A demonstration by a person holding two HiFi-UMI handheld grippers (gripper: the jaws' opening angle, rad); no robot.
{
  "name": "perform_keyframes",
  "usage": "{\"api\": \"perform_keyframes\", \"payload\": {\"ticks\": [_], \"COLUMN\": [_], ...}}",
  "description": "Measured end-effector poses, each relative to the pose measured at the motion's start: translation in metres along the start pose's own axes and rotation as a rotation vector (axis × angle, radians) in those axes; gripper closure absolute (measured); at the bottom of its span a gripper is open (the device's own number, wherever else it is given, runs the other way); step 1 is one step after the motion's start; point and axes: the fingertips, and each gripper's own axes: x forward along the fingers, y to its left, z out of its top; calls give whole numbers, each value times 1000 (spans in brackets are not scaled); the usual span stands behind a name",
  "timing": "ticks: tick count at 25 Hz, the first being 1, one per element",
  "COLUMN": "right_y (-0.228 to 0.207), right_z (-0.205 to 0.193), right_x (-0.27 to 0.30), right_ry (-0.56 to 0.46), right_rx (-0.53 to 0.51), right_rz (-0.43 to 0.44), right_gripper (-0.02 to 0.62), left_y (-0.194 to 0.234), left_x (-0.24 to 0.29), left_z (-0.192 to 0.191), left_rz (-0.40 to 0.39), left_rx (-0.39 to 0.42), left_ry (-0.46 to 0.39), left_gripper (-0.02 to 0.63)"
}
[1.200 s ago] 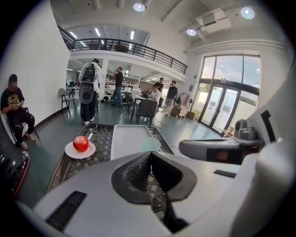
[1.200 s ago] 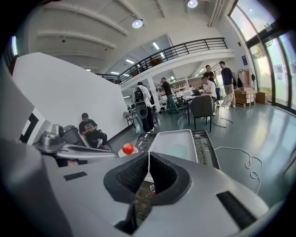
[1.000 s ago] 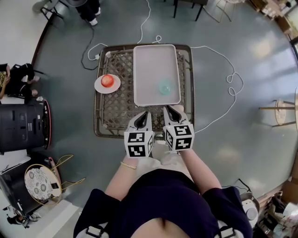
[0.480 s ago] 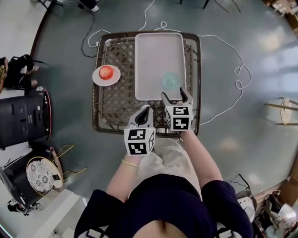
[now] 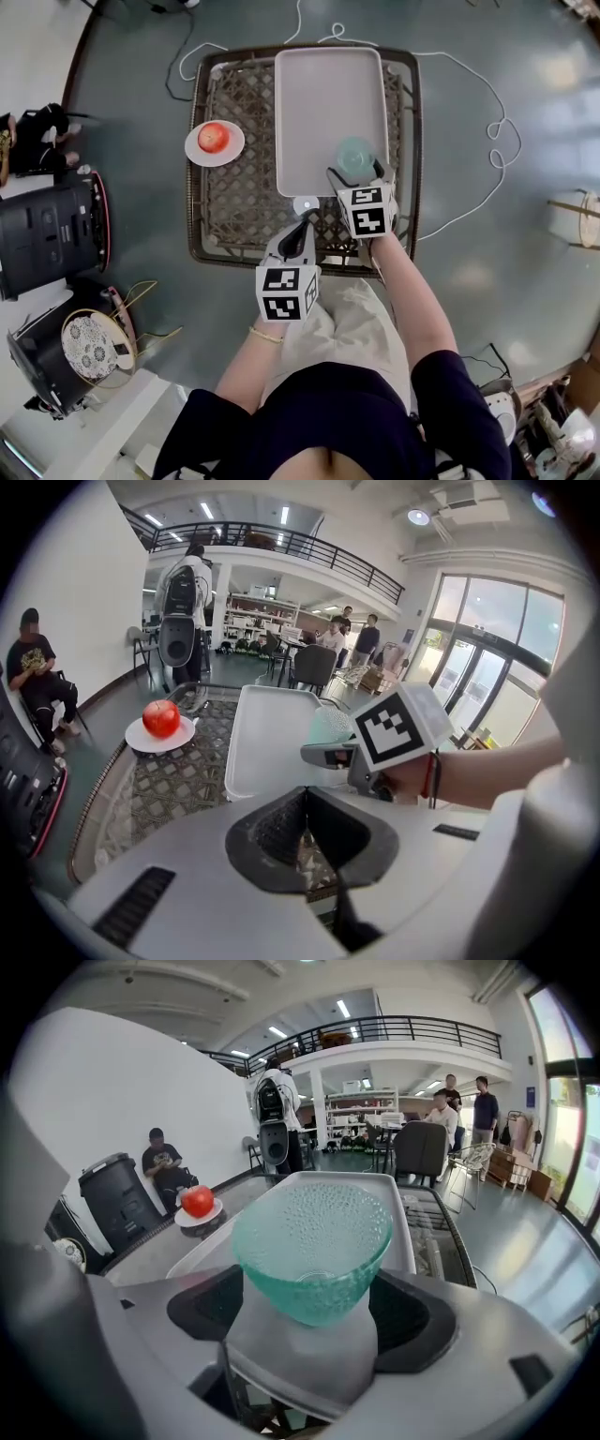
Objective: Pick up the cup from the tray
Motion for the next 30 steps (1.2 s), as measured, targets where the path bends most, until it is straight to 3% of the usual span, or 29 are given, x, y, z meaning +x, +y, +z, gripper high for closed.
{"api": "perform_keyframes", "payload": {"ticks": [14,30], "right_y": [-9,10], "right_z": [14,34], "right_x": [14,-29], "right_ry": [-6,-74], "right_rx": [-43,-22], "right_rz": [-30,-8], "right_gripper": [211,212], "left_y": [8,8], "left_x": [8,-4], "left_z": [-21,2], "left_rz": [4,1], "left_rx": [1,19], "left_ry": [56,-7], "left_gripper": [597,597]}}
